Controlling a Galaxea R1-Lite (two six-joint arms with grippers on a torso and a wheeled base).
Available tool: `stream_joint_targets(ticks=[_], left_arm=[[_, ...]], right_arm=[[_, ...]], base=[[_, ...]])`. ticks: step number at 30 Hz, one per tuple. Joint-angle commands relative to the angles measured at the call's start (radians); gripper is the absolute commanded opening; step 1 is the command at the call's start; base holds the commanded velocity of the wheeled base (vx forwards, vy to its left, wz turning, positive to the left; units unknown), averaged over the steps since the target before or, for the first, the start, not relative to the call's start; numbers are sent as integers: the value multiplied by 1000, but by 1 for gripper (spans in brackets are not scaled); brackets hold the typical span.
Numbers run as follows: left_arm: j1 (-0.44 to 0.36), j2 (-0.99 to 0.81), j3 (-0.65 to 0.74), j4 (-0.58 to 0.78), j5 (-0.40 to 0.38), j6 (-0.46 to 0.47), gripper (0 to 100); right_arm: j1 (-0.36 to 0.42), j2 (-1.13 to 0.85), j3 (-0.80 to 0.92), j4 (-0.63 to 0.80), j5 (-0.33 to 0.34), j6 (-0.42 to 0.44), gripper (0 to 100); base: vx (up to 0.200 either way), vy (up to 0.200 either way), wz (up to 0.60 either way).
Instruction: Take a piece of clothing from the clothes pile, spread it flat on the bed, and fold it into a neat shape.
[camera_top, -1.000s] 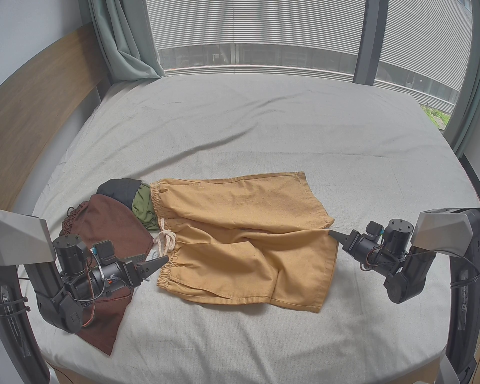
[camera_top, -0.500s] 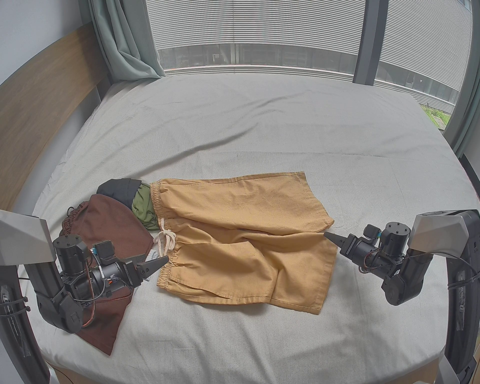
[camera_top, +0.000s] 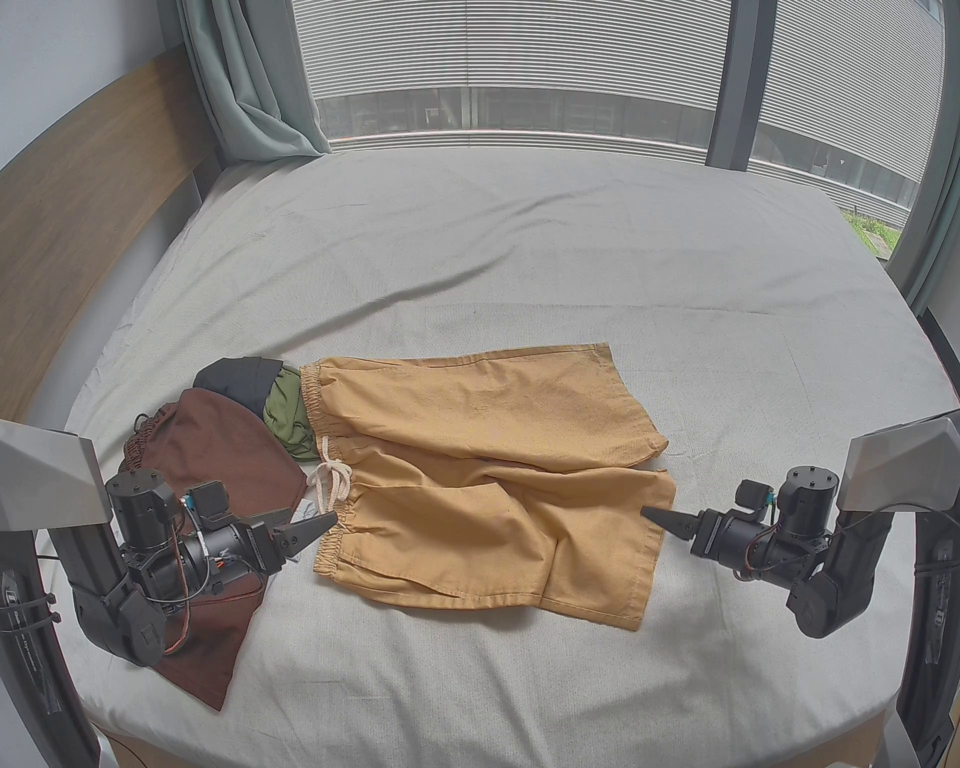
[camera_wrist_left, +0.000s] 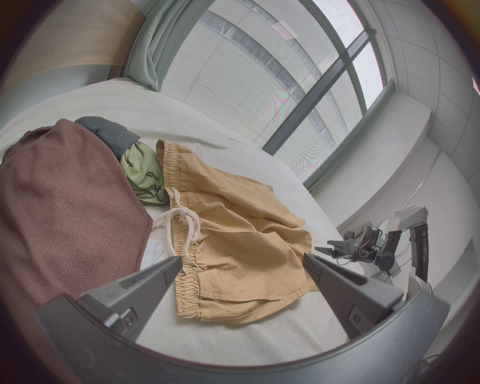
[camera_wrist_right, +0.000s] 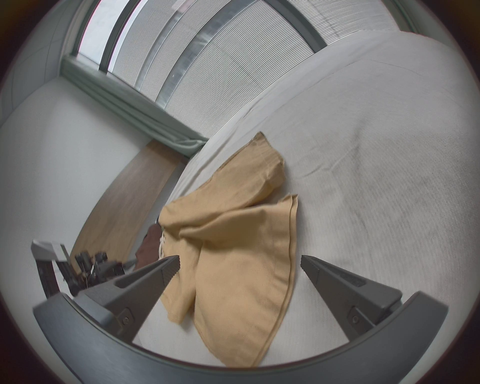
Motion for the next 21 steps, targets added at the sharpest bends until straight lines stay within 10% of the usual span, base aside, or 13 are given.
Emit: stream_joint_targets(ticks=[1,21], left_arm=[[0,-1,1,0,0,0,100],[0,1,1,0,0,1,100]], right_arm=[[15,-8,68,1,22,-40,100],[82,62,190,1,45,-91,100]], base=[[0,0,0],[0,0,0]])
